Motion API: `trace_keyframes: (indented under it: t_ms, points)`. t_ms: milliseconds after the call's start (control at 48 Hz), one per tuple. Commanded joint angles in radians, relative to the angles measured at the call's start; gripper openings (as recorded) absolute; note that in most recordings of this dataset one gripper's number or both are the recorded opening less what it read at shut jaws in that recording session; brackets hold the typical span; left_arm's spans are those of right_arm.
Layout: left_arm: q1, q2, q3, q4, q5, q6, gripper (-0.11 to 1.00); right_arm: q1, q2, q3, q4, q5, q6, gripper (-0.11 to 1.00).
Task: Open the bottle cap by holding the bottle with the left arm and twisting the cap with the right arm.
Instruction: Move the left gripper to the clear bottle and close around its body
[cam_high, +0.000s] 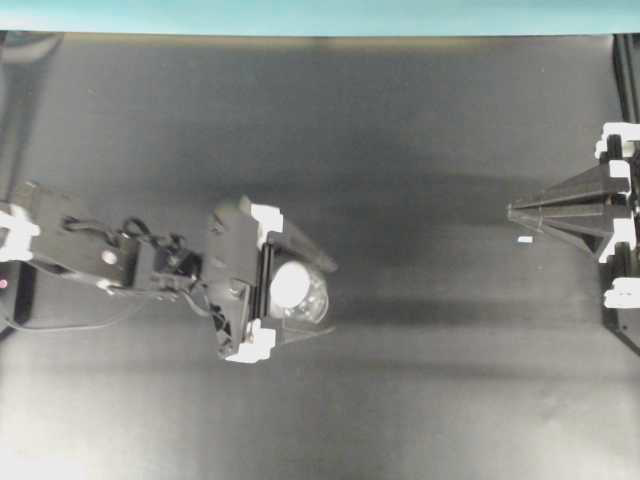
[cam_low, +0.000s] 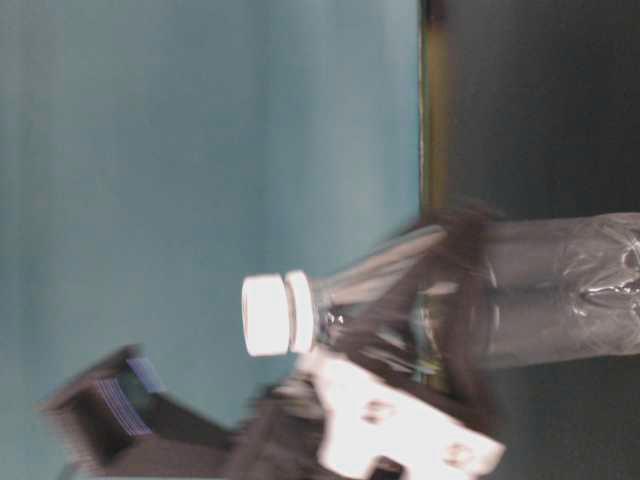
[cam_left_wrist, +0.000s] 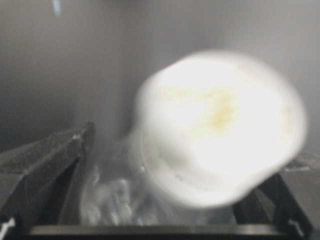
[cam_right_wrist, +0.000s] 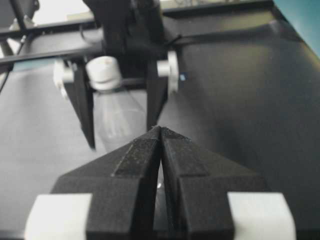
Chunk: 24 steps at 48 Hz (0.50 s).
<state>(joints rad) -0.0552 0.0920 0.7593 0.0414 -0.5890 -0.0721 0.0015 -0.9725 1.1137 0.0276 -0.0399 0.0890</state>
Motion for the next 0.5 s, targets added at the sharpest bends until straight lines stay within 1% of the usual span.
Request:
trace_keyframes:
  t_ms: [0,146,271,375,479]
  points:
    - [-0.002,0.028,0.003,0.005,-0.02,-0.003,0.99,-0.008,0.005,-0.028,0.003,-0.002,0.009,0.0]
    - [0.003,0.089,0.014,0.005,-0.028,-0.003,0.99,-0.008,0.005,-0.032,0.008,0.025,0.009,0.0]
    - [0.006,0.123,0.023,0.005,-0.028,-0.003,0.99,-0.006,0.005,-0.038,0.023,0.046,0.009,0.0]
    - [0.006,0.135,0.032,0.005,-0.028,-0.003,0.98,-0.008,0.005,-0.041,0.032,0.069,0.011,0.0]
    - [0.005,0.137,0.038,0.005,-0.028,-0.003,0.98,-0.006,0.009,-0.049,0.035,0.1,0.031,0.0]
